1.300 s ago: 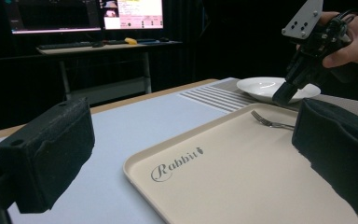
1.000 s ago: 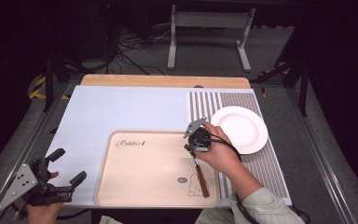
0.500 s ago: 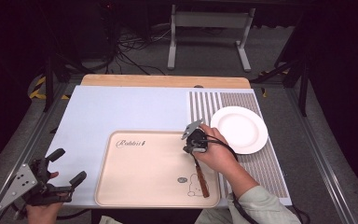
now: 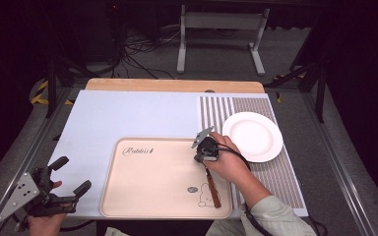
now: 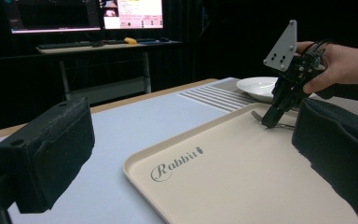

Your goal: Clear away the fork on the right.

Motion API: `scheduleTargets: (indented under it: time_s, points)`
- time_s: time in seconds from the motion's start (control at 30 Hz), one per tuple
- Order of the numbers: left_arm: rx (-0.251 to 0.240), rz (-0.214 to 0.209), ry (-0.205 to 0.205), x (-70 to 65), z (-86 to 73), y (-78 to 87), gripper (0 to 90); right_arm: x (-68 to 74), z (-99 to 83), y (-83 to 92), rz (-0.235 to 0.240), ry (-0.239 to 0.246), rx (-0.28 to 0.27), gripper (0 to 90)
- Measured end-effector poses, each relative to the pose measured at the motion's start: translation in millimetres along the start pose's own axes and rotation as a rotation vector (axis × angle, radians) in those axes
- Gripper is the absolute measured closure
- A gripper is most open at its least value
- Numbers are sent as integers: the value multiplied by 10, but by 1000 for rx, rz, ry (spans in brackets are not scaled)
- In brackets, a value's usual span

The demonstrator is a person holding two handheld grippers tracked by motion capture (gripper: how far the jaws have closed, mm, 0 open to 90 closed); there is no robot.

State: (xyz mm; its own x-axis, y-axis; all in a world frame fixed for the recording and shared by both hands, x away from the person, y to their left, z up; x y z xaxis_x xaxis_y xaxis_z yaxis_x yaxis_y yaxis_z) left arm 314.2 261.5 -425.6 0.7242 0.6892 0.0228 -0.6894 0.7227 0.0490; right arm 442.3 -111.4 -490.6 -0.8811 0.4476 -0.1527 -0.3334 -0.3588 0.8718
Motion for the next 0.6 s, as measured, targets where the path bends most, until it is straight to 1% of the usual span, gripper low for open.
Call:
scheduleTargets:
  time_s: [0.23, 0.47, 0.6]
  points:
    - [-1, -2, 0, -2, 0, 0, 0, -4, -4, -4, -4, -15, 3, 900]
    - [-2, -2, -2, -3, 4, 1, 0, -4, -2, -2, -9, -8, 8, 900]
    - [-2, -2, 1, 1, 2, 3, 0, -27, -20, 6, -20, -18, 17, 900]
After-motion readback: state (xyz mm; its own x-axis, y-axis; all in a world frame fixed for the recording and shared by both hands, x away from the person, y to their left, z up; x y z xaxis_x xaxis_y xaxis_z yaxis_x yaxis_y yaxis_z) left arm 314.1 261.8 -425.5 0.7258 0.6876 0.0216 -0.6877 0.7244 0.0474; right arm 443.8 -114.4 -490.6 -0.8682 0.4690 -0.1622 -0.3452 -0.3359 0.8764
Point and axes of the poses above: each handheld gripper's, and its own axes: y roughly backward along the jaws, z roughly out of its top, x roughly to its left, the point moved 7 cm from there along -y, roughly forward along the jaws, and after that the axes turned 4 degrees about -z, right-handed, at the moved point
